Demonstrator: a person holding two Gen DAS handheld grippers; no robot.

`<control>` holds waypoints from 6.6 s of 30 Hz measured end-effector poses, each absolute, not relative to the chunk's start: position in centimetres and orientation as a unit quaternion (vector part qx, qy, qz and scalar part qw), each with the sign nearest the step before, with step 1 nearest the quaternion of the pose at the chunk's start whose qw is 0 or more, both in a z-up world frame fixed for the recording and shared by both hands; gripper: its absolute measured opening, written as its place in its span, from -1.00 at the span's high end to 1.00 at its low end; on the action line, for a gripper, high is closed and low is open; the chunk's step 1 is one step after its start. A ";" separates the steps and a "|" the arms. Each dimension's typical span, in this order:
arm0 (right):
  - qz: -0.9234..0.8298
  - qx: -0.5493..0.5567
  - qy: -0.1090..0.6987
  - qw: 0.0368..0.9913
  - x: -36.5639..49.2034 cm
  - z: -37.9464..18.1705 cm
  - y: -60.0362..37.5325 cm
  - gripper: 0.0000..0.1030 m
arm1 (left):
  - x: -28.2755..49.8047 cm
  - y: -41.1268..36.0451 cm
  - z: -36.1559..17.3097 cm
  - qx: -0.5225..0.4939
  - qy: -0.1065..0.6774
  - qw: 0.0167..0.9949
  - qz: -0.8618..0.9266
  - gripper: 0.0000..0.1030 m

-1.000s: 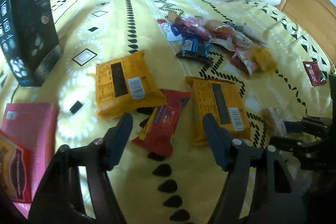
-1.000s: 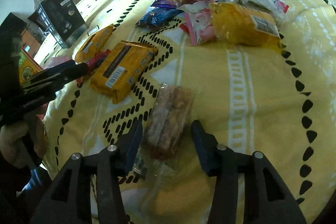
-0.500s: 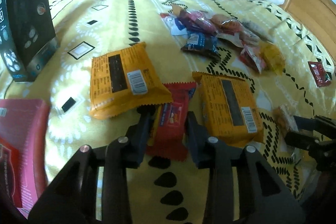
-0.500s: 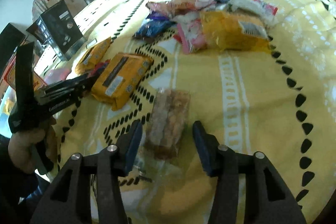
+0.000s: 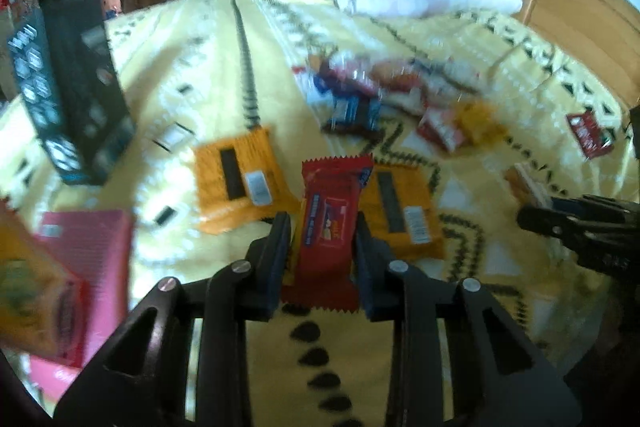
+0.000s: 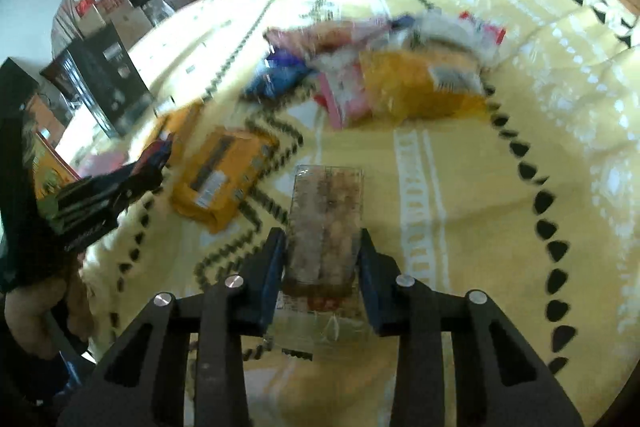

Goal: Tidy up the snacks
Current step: 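Grasp the red chocolate bar with the left tool while the right tool grasps the clear peanut bar, then carry both snacks over the blue basin and open both tools to drop them, then return both tools to the snacks on the bed, then grasp the orange wafer pack with the left tool while the right tool grasps the yellow bag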

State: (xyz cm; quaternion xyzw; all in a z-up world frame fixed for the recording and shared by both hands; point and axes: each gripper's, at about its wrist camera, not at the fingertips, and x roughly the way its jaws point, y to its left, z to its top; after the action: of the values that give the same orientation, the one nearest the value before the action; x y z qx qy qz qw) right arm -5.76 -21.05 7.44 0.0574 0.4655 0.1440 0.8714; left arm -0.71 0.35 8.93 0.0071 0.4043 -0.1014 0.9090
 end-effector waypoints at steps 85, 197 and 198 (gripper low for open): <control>0.516 -0.098 0.362 0.770 -7.3 27.3 31.3 0.25 | -14.8 40.7 23.8 -0.171 0.292 0.894 0.294 0.40; 0.170 0.069 0.538 0.823 -0.6 5.7 -24.9 0.05 | 5.2 -5.5 3.9 0.004 0.486 0.865 -0.124 -0.87; 0.169 0.086 0.534 0.824 -0.8 5.4 -25.2 0.03 | 5.3 -5.5 3.5 0.006 0.487 0.865 -0.121 -0.87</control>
State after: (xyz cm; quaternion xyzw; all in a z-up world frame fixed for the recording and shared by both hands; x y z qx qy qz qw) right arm -0.81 -25.24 5.36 0.0863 0.5345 0.1692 0.8236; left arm 5.35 -5.46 3.52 0.0058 0.4873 -0.1207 0.8648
